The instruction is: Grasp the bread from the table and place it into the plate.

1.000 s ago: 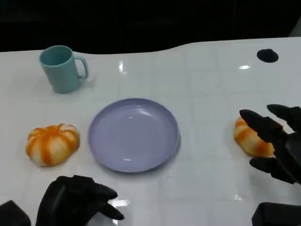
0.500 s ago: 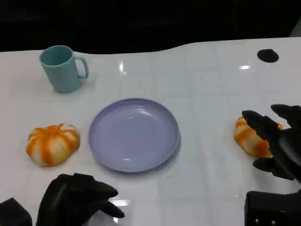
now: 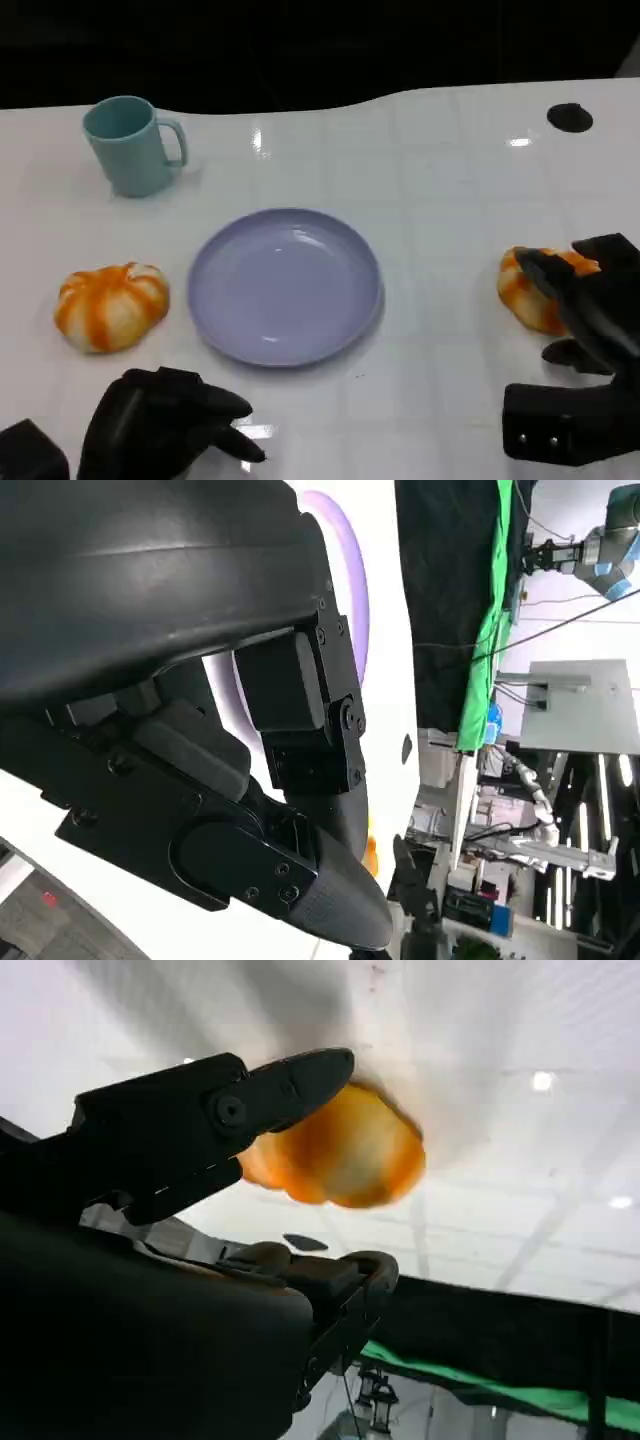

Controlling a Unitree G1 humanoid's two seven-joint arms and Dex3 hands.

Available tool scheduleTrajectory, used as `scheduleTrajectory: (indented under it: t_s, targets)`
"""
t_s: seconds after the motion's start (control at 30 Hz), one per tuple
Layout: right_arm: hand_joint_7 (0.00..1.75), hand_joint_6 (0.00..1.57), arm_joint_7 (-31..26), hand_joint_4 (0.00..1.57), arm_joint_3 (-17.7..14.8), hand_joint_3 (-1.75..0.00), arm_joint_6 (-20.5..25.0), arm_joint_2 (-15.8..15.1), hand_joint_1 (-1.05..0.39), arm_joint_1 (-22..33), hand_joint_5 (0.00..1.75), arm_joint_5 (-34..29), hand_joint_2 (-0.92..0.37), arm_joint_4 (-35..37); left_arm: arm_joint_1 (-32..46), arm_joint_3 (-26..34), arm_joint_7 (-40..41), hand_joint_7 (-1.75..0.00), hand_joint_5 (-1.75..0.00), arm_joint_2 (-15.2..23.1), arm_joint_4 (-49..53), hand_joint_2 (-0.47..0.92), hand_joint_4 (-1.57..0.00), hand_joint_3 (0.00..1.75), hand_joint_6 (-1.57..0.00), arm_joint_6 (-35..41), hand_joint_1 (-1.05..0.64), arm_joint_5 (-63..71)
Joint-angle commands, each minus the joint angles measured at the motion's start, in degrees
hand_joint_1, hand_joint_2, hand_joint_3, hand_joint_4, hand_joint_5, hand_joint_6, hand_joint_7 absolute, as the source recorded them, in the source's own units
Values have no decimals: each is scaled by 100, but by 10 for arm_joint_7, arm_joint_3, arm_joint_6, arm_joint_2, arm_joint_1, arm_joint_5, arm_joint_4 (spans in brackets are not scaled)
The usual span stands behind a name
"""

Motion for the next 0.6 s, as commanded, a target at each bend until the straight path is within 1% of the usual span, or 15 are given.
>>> scheduleTrajectory:
  t_s: [0.03,0.23,0.33,0.37,0.43,0.5,0.53,0.57,0.6]
  targets:
    - [1,36,-13,11,15,0,18,0,-44,-28,44,5,-79,39,2,4,3,-15,-36,8,1,77,-157,0,-157,-2,-105,0]
    - [1,38,-43,19,31,0,15,7,-40,-55,37,23,-79,97,5,4,5,-15,-37,8,-2,77,-157,0,-157,-2,-105,1]
    - [2,47,-64,40,38,0,6,7,-35,-66,24,33,-80,124,7,3,6,-16,-37,9,-6,77,-157,0,-157,-2,-105,2]
    - [3,52,-69,50,37,0,-5,6,-33,-68,23,42,-80,129,7,3,5,-16,-37,9,-6,77,-157,0,-157,-2,-105,1]
    - [4,71,-86,85,31,0,-36,5,-23,-69,19,67,-81,141,8,3,3,-16,-37,9,-6,77,-157,0,-157,-2,-105,0]
    - [8,91,-106,113,27,0,-62,5,-15,-70,21,87,-82,151,9,3,3,-15,-37,9,-7,77,-157,0,-157,-1,-105,0]
    - [8,99,-115,119,26,0,-76,4,-12,-70,27,96,-81,154,8,4,2,-16,-37,9,-7,77,-157,0,-157,0,-105,-2]
    - [7,109,-123,119,25,0,-89,4,-9,-70,48,104,-80,158,9,4,2,-16,-37,8,-7,77,-157,0,-157,1,-105,-3]
    - [5,120,-133,109,25,0,-103,4,-6,-70,88,110,-78,163,8,4,1,-16,-37,8,-7,77,-157,0,-157,1,-105,-4]
